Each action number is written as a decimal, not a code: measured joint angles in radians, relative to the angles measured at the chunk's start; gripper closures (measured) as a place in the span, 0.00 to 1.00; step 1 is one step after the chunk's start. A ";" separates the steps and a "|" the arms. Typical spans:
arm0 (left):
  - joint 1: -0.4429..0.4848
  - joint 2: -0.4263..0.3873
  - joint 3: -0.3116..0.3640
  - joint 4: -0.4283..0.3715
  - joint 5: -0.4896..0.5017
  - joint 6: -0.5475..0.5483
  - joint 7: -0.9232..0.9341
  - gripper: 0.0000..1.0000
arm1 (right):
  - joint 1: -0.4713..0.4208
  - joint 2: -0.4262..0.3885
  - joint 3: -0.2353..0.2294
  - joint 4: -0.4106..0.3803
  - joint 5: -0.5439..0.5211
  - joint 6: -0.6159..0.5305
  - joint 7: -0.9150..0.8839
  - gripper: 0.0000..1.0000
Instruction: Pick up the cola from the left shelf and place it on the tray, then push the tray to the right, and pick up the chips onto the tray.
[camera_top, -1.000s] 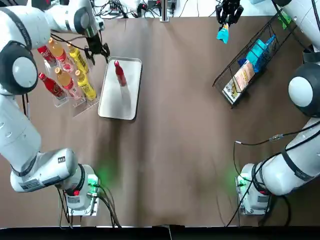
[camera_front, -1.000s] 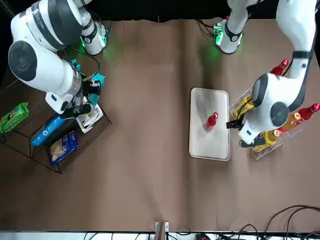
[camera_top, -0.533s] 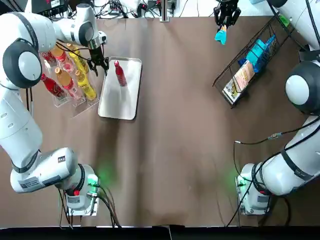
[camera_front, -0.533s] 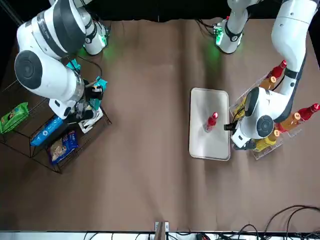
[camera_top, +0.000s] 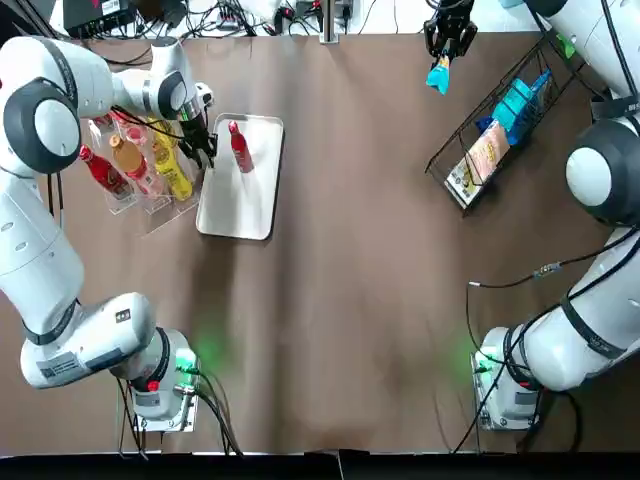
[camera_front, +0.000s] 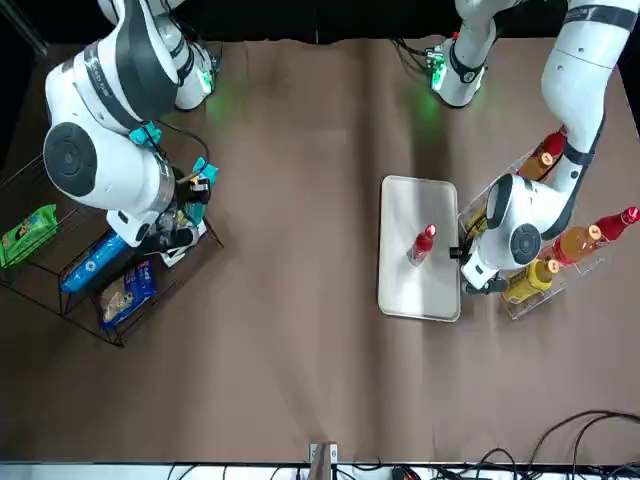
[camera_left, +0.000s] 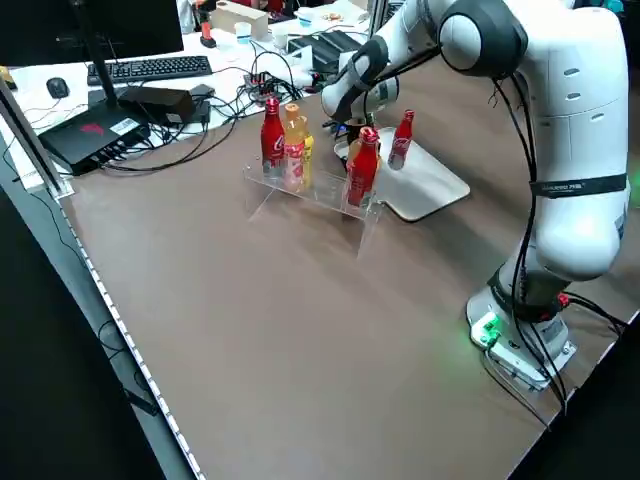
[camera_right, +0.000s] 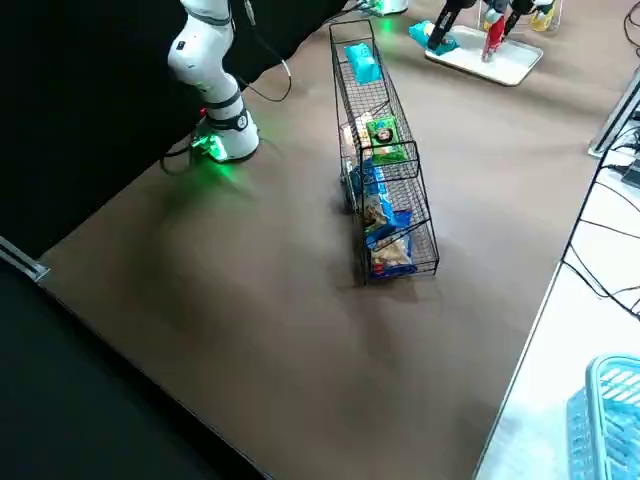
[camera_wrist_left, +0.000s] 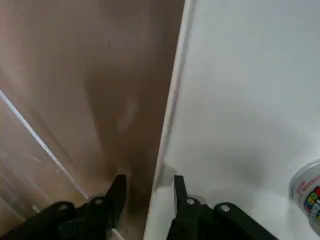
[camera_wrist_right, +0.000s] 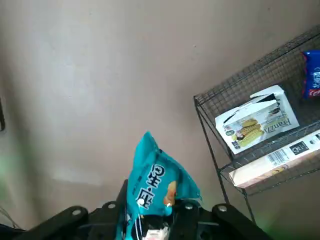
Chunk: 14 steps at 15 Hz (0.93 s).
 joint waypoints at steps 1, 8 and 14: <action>-0.001 0.000 -0.001 0.000 0.000 0.000 0.000 0.58 | 0.000 0.002 0.000 0.000 0.013 0.001 0.001 0.71; -0.006 -0.001 -0.003 0.000 0.002 0.000 0.004 0.91 | 0.000 0.015 -0.004 0.000 0.025 0.031 0.003 0.71; -0.058 -0.002 -0.007 0.005 0.001 0.012 -0.005 0.95 | -0.003 0.032 -0.008 -0.002 0.051 0.037 0.001 0.71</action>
